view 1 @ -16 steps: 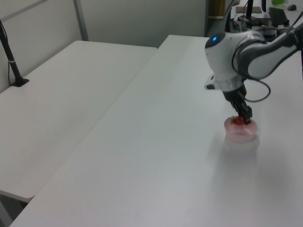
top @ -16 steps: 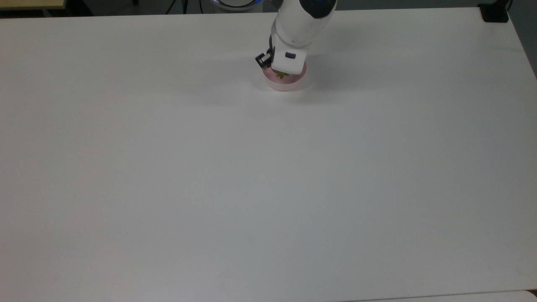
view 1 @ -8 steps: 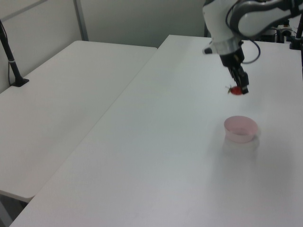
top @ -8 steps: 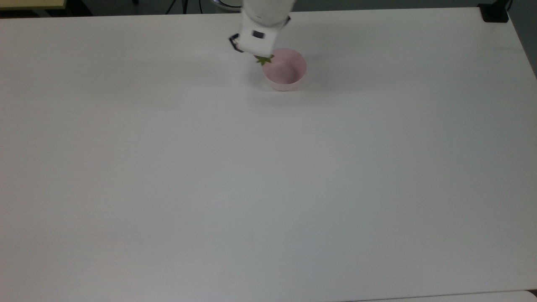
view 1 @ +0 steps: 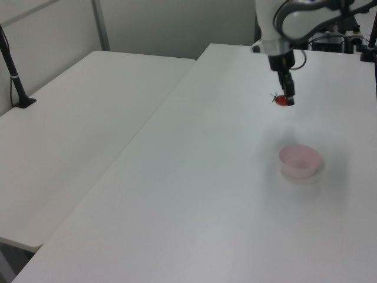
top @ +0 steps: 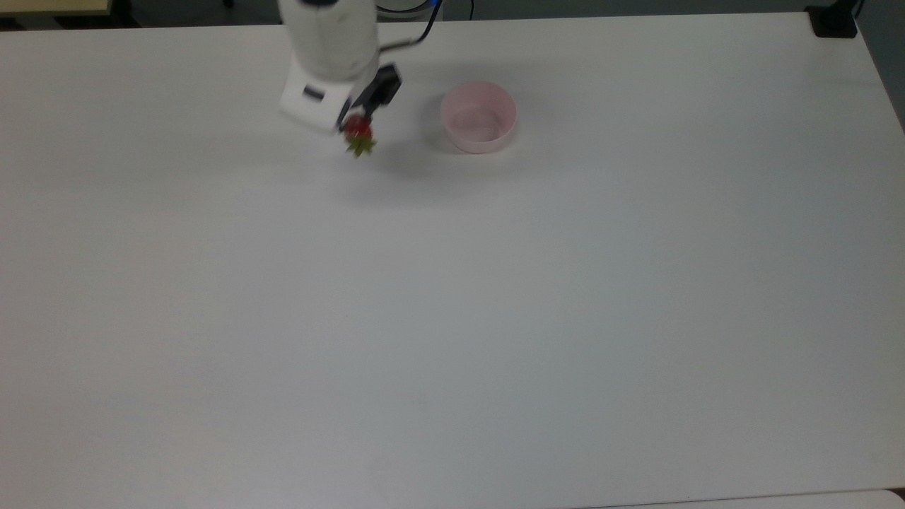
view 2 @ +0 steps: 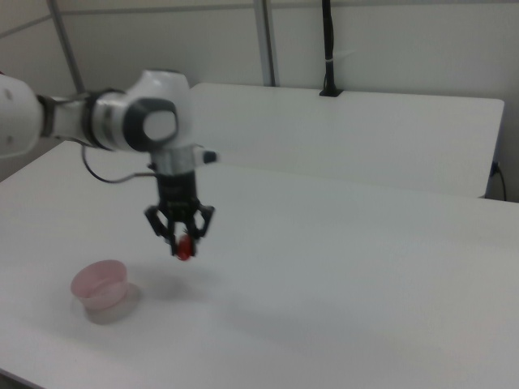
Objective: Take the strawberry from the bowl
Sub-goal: 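Lower the strawberry onto the table beside the bowl and open the gripper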
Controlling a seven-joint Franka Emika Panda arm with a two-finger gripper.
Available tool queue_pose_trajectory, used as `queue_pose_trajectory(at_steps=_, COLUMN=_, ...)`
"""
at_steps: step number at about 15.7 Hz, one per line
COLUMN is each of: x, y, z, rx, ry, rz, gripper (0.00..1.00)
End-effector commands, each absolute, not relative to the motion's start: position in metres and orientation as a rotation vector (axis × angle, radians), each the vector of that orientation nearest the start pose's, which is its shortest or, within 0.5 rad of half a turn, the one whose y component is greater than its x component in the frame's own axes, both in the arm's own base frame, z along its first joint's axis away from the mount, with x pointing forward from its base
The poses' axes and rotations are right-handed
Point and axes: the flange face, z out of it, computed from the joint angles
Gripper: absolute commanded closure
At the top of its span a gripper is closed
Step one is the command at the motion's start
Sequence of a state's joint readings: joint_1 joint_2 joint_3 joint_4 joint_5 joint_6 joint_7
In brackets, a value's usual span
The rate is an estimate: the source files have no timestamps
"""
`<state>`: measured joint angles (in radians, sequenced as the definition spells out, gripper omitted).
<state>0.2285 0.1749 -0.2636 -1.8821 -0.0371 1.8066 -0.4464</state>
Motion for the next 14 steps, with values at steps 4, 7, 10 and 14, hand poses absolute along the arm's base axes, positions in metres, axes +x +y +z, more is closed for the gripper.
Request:
queue_pose_trajectory(at_steps=4, x=0.609, y=-0.041, z=0.315, rx=-3.13, ry=-0.626, rz=0.335, gripper=0.58)
queue_pose_trajectory(at_steps=7, x=0.609, y=-0.041, z=0.309, rx=-3.125, ry=-0.608, rz=0.345, gripper=0.0)
queue_pose_trajectory(at_steps=10, x=0.614, y=-0.046, z=0.328, rx=-3.134, ry=-0.591, rz=0.305, gripper=0.0)
queue_pose_trajectory(at_steps=14, x=0.602, y=-0.069, z=0.419, rx=-3.165, ry=-0.451, rz=0.075, gripper=0.0)
